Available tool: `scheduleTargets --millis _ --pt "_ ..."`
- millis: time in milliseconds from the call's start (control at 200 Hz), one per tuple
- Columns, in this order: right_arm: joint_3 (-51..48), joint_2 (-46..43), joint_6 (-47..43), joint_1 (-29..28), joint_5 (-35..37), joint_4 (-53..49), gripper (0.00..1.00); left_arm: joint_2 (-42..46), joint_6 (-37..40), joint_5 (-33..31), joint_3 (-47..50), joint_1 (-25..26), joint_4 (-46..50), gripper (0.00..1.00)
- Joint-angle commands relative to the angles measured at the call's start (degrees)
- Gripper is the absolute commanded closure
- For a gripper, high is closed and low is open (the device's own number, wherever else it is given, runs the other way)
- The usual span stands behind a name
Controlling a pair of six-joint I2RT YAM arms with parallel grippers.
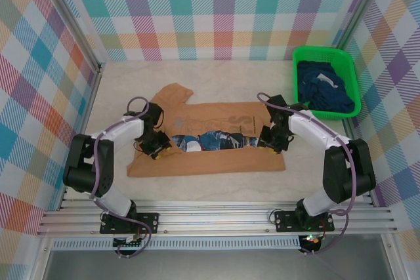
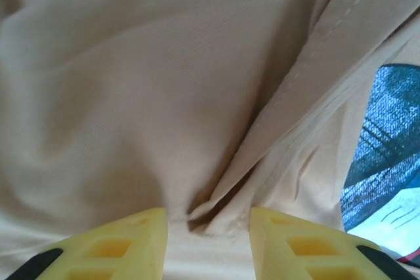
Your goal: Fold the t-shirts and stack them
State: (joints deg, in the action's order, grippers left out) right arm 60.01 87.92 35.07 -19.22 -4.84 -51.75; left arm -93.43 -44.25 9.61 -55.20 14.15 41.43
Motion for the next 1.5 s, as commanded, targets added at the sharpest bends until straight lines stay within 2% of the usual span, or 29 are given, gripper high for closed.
scheduleTargets --millis 0,65,320,580,945,1010,1100,1200,1379,1494 --pt "0.4 -1.1 -0.7 -0.5 -1.2 -1.2 0.64 -2.2 0.7 0.2 -2.5 1.2 -1.3 0.65" --pt "0.0 -1.5 -0.6 -0.5 -1.0 -1.2 0.64 -3.0 1.0 -0.2 -3.3 1.5 -1.2 0.69" --pt "-1.5 -2.5 -0.2 -0.5 -0.7 -1.2 0.65 -4.5 2.0 -0.6 -6.1 2.4 0.5 0.94" --pt "-1.6 -1.9 -0.1 -0.5 -1.0 -0.5 0.66 -8.2 5.4 -1.9 -13.9 5.0 4.7 0.96" --pt "-2.0 -1.4 -0.1 -0.5 -1.7 -0.4 0.66 -20.1 13.5 -5.4 -28.5 9.1 10.1 0.93" --pt "-2.1 -1.3 -0.2 -0.4 -1.8 -0.4 0.66 -22.4 14.9 -4.7 -30.9 9.8 10.8 0.87" --pt "-2.1 -1.2 -0.2 -0.5 -1.6 -0.5 0.66 -24.3 16.9 -5.0 -34.1 11.0 11.8 0.71" --pt "-1.9 -1.2 -0.1 -0.5 -1.3 -0.3 0.66 -22.1 18.0 -4.2 -33.6 11.5 9.2 0.66" --pt "-1.1 -0.3 -0.4 -0.4 -1.5 0.2 0.66 -15.0 15.8 -7.3 -28.9 10.6 7.7 0.67" --pt "-0.4 0.2 -0.7 -0.4 -1.5 0.2 0.66 -12.3 13.2 -4.4 -24.1 9.5 5.4 0.68"
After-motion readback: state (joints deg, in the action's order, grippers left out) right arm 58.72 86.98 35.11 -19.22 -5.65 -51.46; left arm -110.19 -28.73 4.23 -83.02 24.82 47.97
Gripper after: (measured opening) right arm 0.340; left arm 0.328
